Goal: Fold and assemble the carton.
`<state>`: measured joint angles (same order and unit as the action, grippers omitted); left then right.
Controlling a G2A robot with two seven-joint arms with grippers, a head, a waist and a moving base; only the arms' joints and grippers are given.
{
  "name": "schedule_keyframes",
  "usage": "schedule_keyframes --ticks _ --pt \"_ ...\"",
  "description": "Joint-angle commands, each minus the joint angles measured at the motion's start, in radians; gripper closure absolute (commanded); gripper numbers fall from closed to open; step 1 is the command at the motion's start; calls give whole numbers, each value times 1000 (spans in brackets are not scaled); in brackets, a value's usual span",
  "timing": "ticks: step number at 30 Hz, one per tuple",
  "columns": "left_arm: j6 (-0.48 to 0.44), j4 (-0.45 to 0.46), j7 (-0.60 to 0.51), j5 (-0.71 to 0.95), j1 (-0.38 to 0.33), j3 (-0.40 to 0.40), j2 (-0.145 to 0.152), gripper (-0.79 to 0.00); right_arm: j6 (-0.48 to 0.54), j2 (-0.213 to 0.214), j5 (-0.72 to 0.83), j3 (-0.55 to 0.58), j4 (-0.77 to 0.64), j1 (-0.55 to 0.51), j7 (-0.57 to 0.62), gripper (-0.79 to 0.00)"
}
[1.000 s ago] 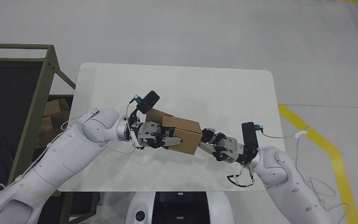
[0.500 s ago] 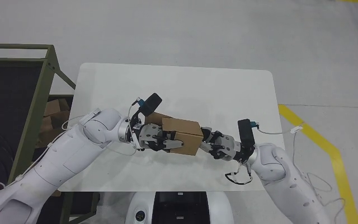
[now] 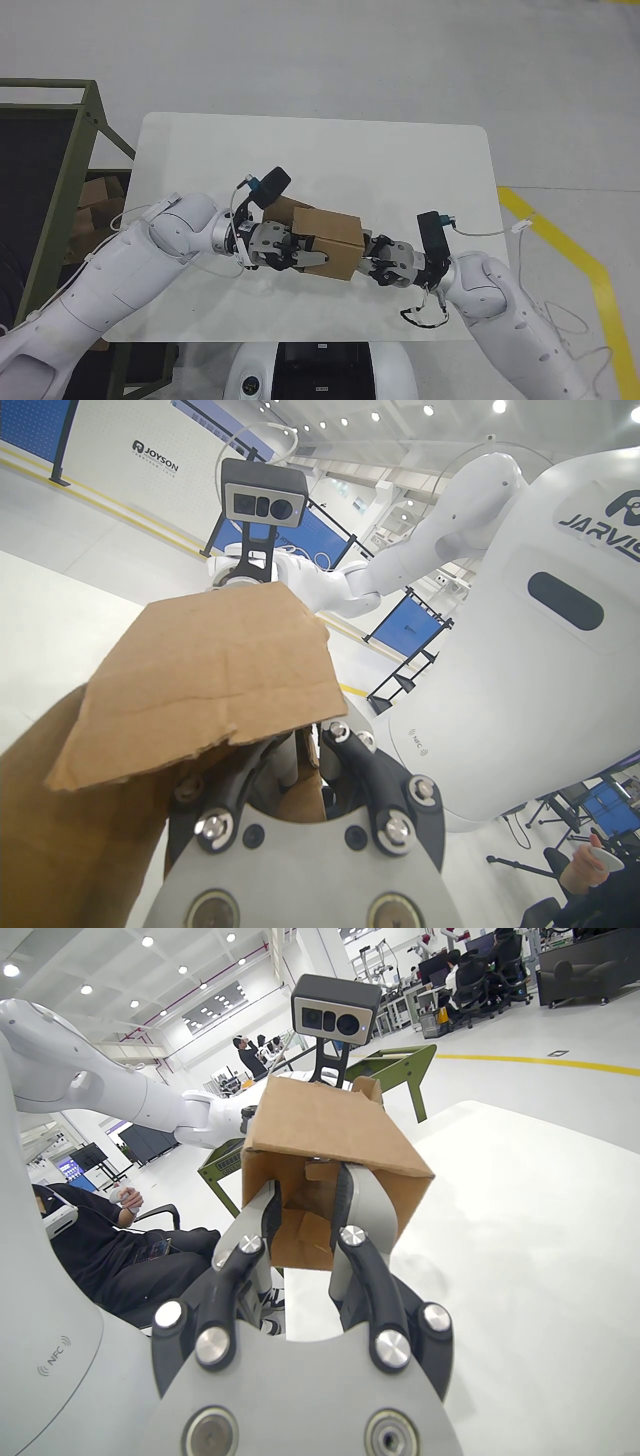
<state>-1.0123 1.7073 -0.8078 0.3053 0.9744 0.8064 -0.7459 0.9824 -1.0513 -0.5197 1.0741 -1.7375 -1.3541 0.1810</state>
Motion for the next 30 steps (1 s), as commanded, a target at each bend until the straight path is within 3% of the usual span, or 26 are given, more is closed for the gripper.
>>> schedule_keyframes --ticks 1,21,30 --pt "0 -1 0 1 -1 -2 1 0 1 -1 5 -3 2 6 4 -243" --pt "0 -4 0 8 -4 -5 3 0 24 -4 27 -18 19 25 29 -302" --pt "0 -8 0 16 3 10 4 0 30 8 13 38 1 -31 -22 -314"
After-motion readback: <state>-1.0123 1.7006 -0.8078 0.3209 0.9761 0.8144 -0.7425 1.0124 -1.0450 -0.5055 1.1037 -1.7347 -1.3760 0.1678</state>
